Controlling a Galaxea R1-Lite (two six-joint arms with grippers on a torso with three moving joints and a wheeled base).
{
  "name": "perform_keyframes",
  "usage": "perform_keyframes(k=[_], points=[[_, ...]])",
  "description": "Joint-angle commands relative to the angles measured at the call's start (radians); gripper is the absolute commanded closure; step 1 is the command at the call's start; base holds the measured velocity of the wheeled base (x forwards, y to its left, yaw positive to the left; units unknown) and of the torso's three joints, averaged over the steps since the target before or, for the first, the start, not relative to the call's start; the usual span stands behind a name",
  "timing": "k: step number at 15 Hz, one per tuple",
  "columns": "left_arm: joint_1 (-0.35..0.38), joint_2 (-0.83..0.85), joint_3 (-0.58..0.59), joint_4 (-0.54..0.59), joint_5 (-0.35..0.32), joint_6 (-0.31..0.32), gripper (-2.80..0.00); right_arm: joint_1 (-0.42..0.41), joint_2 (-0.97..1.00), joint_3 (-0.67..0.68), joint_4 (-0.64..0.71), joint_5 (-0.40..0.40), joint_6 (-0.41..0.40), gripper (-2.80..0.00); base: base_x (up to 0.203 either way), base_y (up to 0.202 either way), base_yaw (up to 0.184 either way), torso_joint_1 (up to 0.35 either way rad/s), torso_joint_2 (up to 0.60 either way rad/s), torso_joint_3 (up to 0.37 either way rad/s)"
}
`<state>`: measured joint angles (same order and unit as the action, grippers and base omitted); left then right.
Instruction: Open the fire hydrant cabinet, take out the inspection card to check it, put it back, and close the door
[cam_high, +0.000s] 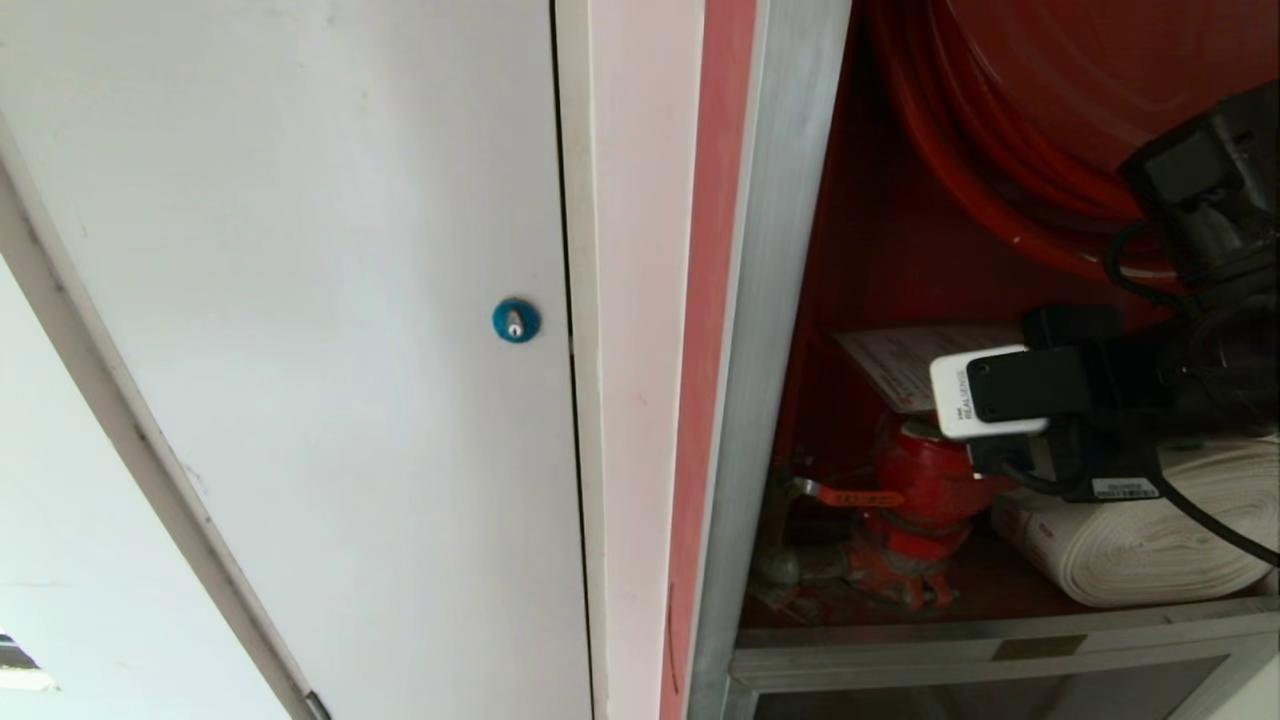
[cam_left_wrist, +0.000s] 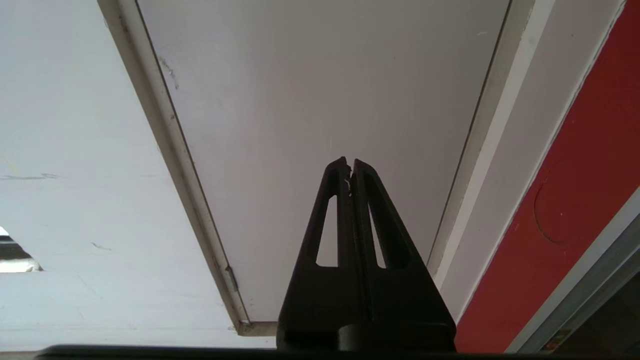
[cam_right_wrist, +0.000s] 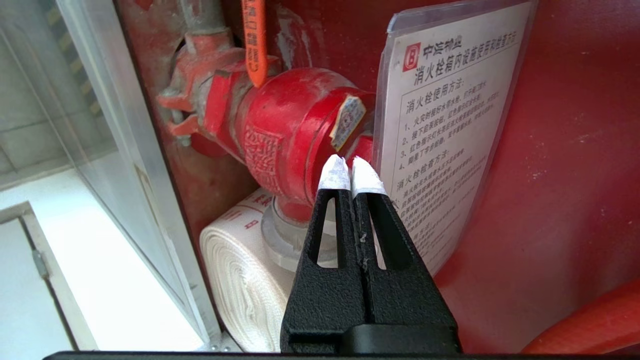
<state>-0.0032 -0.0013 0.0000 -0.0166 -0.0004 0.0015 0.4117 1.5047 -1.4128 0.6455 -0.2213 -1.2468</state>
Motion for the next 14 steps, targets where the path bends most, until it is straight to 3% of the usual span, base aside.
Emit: perform_keyframes(k=[1,14], points=[[0.000,0.001,0.011,0.000,0.000,0.000,0.00,0.001,0.003,0.000,-0.003,-0.001,-0.005,0.00,0.000,0.000,0.000,0.000,0.00,0.000],[0.000,0.001,0.011,0.000,0.000,0.000,0.00,0.004,-0.087,0.072,-0.029,0.025,0.011,0.00,0.000,0.000,0.000,0.000,0.00,0.000]])
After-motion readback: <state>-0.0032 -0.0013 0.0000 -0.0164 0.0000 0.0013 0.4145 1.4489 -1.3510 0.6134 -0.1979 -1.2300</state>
